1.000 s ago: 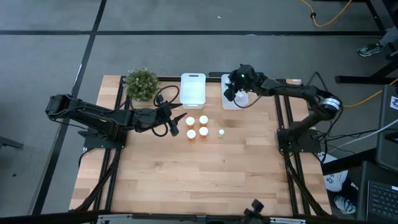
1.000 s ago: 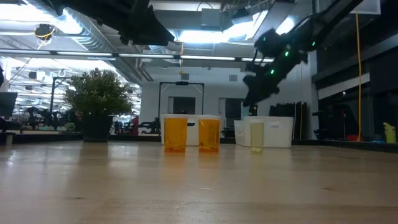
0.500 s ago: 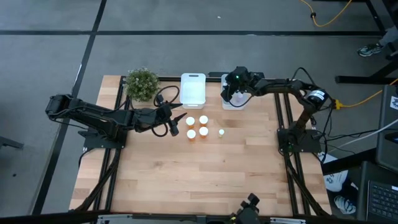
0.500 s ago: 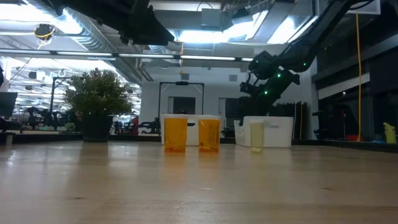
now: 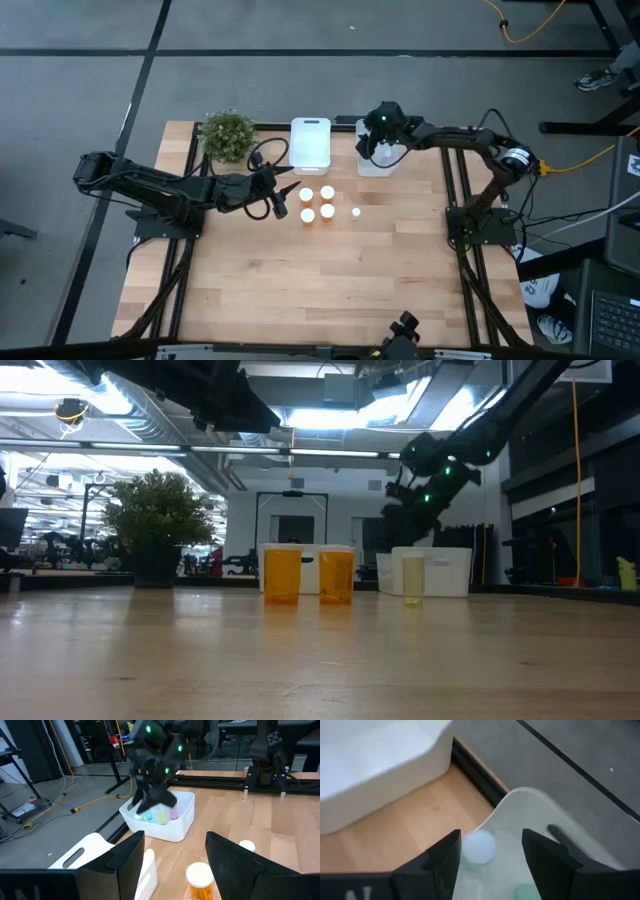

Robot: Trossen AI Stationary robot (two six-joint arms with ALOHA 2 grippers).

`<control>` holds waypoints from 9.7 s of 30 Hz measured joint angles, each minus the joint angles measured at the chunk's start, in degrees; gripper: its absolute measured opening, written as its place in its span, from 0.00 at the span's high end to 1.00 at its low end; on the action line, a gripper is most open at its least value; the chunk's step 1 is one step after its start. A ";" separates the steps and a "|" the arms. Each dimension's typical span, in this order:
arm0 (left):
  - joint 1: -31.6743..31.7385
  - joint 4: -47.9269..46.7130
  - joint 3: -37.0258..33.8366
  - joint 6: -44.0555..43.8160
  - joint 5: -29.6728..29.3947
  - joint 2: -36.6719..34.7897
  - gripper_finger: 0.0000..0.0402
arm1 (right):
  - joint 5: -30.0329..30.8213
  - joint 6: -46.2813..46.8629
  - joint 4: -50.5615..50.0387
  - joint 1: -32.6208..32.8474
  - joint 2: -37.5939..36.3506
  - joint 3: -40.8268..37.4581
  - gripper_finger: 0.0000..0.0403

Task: Pick and place medicine bottles into bin by pill shape (circle, oval)
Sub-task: Put the blue pill bottle into the right white bin, then put the yellow pill bottle into the right white bin, then put the orange pill bottle into the left white bin

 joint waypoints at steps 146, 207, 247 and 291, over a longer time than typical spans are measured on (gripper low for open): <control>-0.01 0.00 0.01 -0.02 0.02 0.00 0.49 | 2.94 -0.30 -2.37 -4.63 -8.75 -11.06 0.74; 0.00 -0.02 0.00 -0.42 0.04 0.00 0.49 | 1.05 -0.15 -2.77 -4.59 -8.23 -11.06 0.69; -0.02 -0.02 0.00 -0.42 0.04 0.00 0.49 | -9.36 11.50 -15.22 -1.58 -30.70 -11.02 0.51; -0.02 0.00 0.00 -0.48 0.04 0.00 0.49 | 10.53 25.81 -35.52 48.24 -43.02 -11.04 0.51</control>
